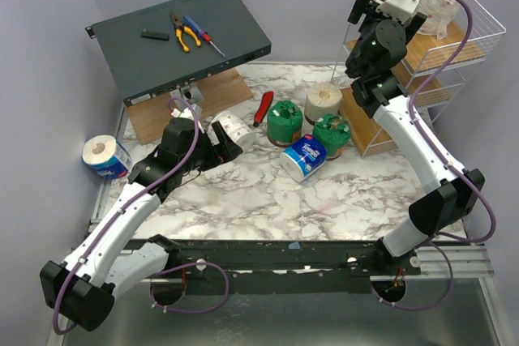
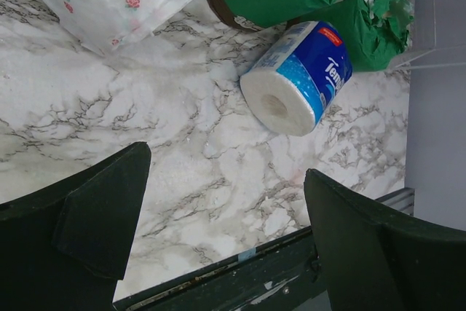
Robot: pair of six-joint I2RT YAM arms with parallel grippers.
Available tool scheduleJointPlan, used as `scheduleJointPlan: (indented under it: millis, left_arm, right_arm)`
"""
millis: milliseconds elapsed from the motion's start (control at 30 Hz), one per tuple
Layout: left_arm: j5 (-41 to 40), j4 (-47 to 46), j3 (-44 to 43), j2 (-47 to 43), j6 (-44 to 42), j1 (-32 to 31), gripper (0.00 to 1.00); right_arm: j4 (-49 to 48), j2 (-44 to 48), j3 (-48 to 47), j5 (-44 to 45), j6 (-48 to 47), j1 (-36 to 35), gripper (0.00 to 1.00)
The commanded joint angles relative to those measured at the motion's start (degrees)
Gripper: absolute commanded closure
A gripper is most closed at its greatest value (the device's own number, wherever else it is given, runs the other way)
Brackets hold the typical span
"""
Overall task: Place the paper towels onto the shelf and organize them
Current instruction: Move the shelf to the center of the board.
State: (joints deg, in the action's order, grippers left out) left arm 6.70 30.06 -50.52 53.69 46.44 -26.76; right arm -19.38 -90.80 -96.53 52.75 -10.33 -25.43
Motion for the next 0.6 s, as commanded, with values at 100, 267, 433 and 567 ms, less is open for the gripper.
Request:
scheduleJointPlan:
  millis: [100,267,433,567]
  left_arm:
    - [0.1,0.3,0.7,0.7,-1.3,-0.3,0.09]
    - [-0.1,0.4,0.8,0.9,-1.6,-0.3,0.09]
    - [-0.3,0.4,0.7,1.3,-1.7,-0.3,0.09]
    - [-0.5,0.4,0.8,1.4,-1.7,-0.3,0.09]
  right_arm:
    - [-2.9,-3.8,-4.1,-2.8,-1.3,1.4,0.02]
    - [-7.1,-5.6,-5.5,-3.7,-4.7,1.4,0.02]
    - [-9.6,-6.8,-6.5,-4.8,-7.6,1.4,0.02]
    - [-12.7,-7.9,-7.1,-4.5,-11.3,1.5,0.02]
